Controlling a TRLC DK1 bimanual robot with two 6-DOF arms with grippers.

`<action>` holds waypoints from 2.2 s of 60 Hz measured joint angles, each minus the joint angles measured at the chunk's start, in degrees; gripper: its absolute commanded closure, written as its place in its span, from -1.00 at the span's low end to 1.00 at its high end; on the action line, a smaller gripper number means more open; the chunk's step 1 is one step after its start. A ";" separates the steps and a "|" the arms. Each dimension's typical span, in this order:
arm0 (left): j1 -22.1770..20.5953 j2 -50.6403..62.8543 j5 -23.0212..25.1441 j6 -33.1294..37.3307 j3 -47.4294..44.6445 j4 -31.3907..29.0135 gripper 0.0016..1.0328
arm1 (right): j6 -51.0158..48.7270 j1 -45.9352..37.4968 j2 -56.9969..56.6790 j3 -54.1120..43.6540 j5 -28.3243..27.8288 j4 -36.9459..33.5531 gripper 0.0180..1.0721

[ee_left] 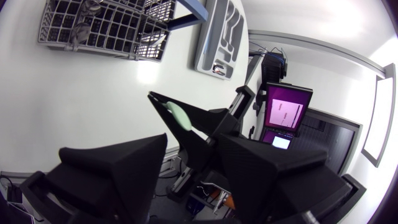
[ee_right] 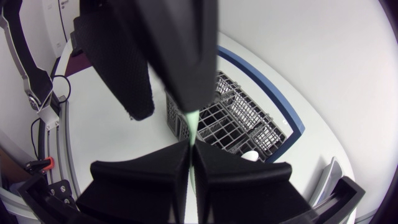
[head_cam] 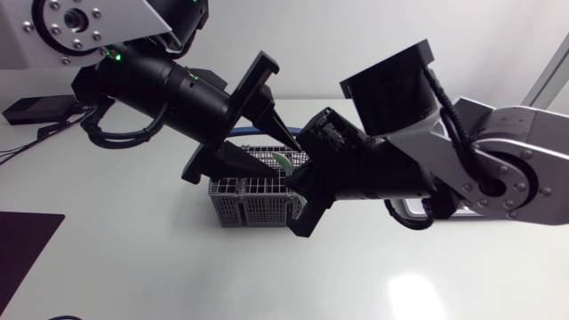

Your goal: Unload the cutlery basket into the drawer organizer.

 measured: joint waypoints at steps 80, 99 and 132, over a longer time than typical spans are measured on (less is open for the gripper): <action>-5.73 0.52 -46.88 25.81 -4.09 -1.20 -0.90 | -69.92 -58.69 -0.81 -5.11 -14.64 -22.49 0.89; -9.70 1.55 -52.48 29.88 -4.09 -1.66 -0.90 | -83.10 -69.07 15.72 4.66 -9.35 -16.00 0.89; -13.68 4.94 -52.63 37.44 -3.26 -7.69 -0.90 | -93.31 -72.81 32.70 8.79 -0.50 -2.54 0.45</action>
